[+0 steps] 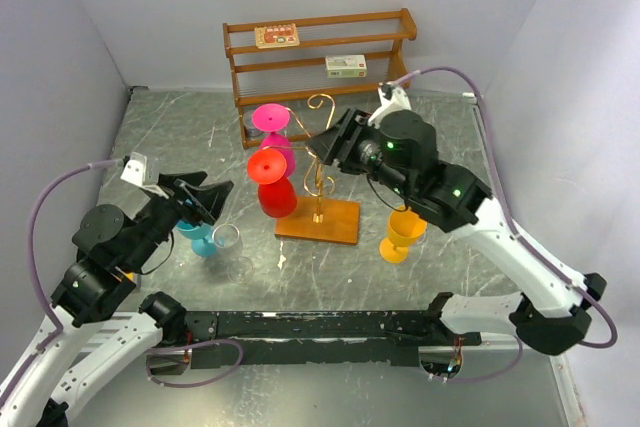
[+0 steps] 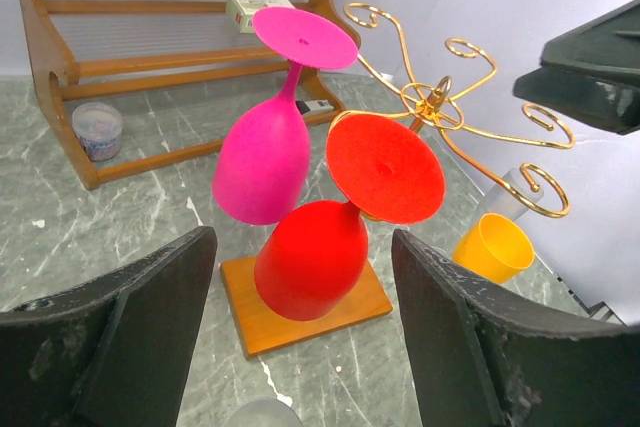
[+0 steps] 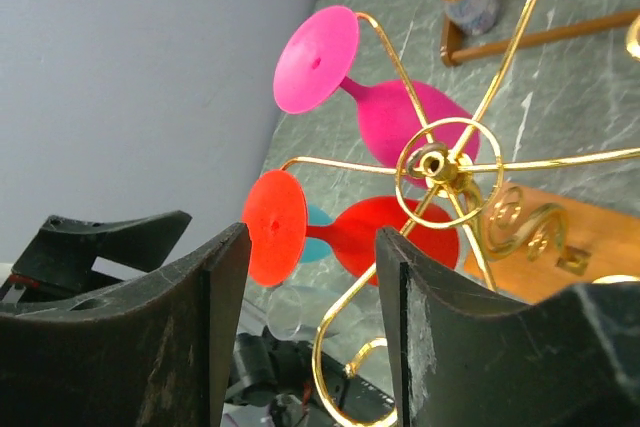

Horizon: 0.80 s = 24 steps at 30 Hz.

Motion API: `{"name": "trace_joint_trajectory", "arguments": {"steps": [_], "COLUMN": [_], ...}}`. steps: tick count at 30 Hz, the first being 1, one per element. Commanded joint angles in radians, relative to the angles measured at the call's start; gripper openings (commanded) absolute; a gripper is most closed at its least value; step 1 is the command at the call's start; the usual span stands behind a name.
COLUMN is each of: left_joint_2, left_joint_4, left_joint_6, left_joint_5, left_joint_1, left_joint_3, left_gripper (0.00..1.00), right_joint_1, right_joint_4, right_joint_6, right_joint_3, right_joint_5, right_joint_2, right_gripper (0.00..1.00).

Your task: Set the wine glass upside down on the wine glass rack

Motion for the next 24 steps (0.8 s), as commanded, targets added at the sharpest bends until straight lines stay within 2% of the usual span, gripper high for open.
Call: {"name": "trace_joint_trajectory", "arguments": {"steps": [1, 5, 8, 15, 18, 24], "left_joint_2": [-0.041, -0.075, -0.097, -0.124, -0.124, -0.120], "left_joint_4": [-0.002, -0.027, -0.038, -0.046, -0.038, -0.003], "left_joint_6": [0.022, 0.026, 0.033, 0.036, 0.036, 0.025], "left_joint_5": [0.017, 0.018, 0.012, -0.022, -0.029, -0.025], "left_joint_1": [0.000, -0.001, -0.001, 0.000, -0.001, -0.001], "left_joint_3": [0.012, 0.024, 0.031, 0.057, 0.066, 0.064], "left_gripper": [0.82, 0.82, 0.82, 0.83, 0.83, 0.83], "right_joint_1": [-0.005, -0.006, -0.006, -0.006, -0.040, -0.237], "right_joint_4": [-0.026, -0.146, -0.297, -0.797, -0.830, -0.760], "right_joint_6": [-0.133, -0.126, -0.052, 0.214, 0.167, -0.017], "right_joint_3": [-0.031, -0.056, -0.062, 0.006, 0.001, -0.045], "right_joint_5": [0.083, 0.272, 0.432, 0.690, 0.686, 0.589], "right_joint_2": [-0.097, -0.181, -0.231, -0.185, -0.153, -0.100], "right_gripper": [0.54, 0.55, 0.54, 0.54, 0.55, 0.54]}}
